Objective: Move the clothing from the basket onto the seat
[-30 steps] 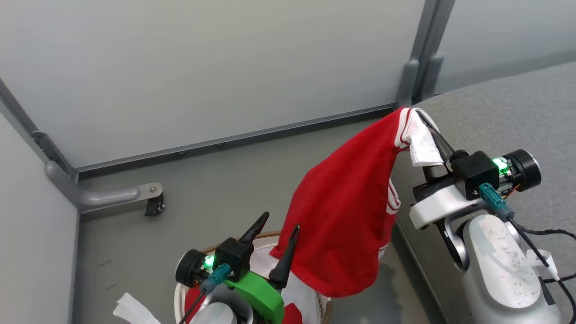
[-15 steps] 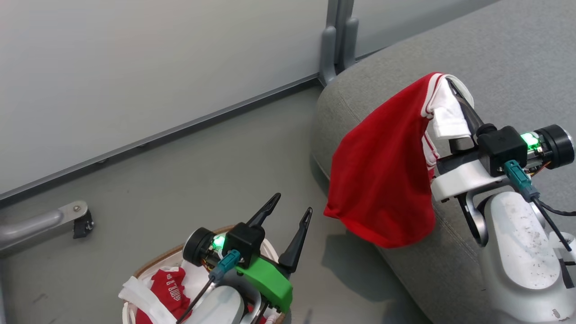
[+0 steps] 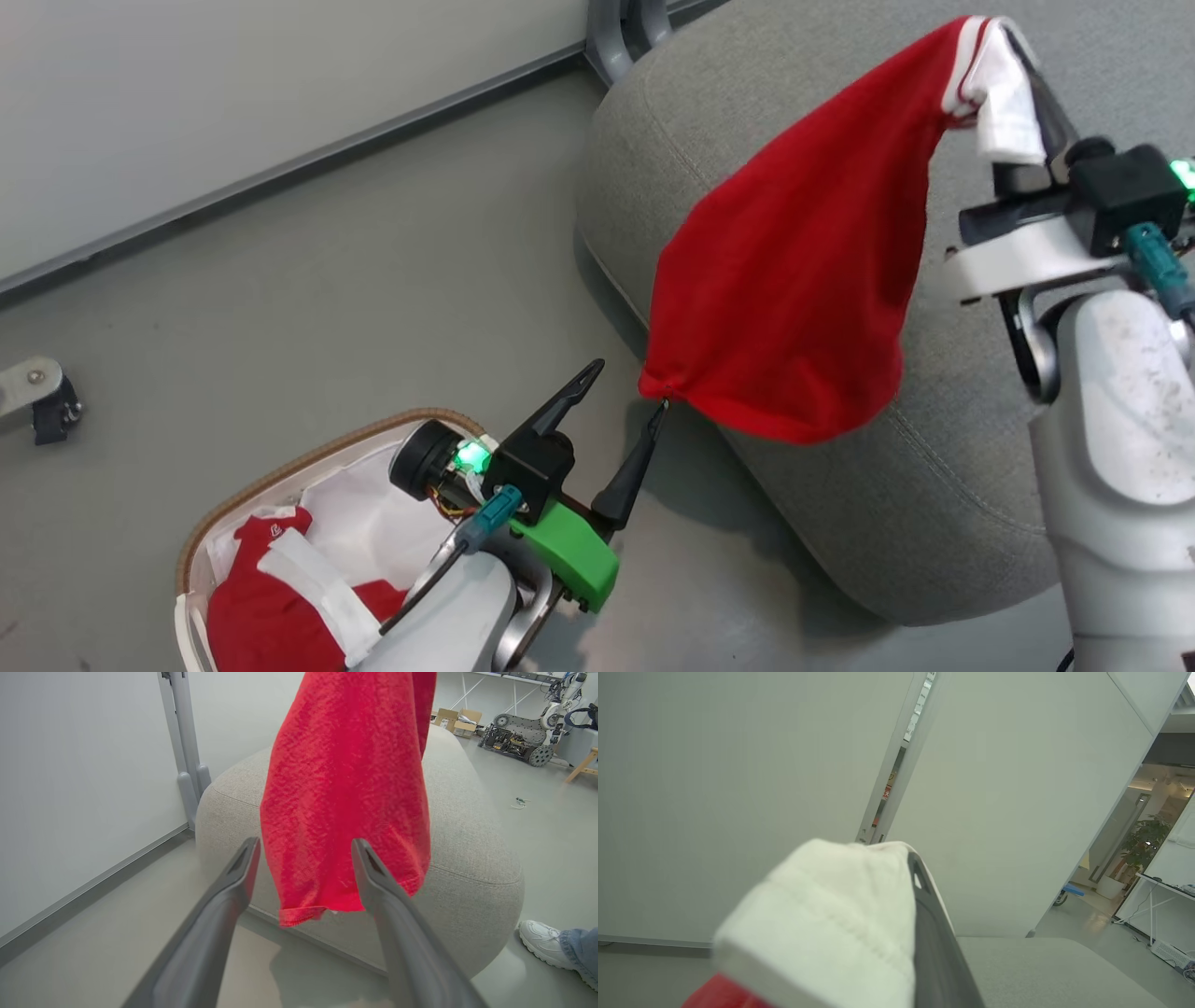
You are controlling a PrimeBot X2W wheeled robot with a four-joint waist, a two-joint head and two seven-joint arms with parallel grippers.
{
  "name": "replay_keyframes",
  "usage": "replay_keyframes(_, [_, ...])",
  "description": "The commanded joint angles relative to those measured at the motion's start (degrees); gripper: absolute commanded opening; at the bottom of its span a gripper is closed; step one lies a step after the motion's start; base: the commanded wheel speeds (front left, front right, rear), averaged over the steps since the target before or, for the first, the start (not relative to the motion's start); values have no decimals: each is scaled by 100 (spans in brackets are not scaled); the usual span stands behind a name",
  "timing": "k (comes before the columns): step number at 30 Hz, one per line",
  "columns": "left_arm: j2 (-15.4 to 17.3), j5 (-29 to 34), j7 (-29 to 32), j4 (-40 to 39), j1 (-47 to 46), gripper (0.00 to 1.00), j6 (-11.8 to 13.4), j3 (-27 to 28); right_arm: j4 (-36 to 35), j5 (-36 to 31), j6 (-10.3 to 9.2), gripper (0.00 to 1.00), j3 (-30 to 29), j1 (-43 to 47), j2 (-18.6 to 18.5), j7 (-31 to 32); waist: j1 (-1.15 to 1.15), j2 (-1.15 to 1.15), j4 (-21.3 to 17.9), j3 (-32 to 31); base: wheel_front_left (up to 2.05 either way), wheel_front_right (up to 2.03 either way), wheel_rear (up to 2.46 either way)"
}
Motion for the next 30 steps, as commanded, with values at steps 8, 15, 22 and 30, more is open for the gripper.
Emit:
replay_keyframes(8, [275,157,2,3,-501,100,-18,-30,402,-154,-8,0,-525,-1799,-749,-12,0,0,418,1047,0,0,0])
replay_keyframes(15, [406,290,1,-109,-838,100,-19,-100,995,-208,-8,0,-1129,-3249,-1602,-11,0,0,741,1674,0,0,0])
replay_keyframes(22, [506,380,2,-158,-1061,100,-11,-77,1619,-258,-8,0,-1651,-3483,-1927,-8,0,0,957,2152,0,0,0])
replay_keyframes(30, [620,408,1,-184,-1029,100,40,-5,2312,-475,-8,0,-2139,-2437,-1553,-8,0,0,1044,2393,0,0,0])
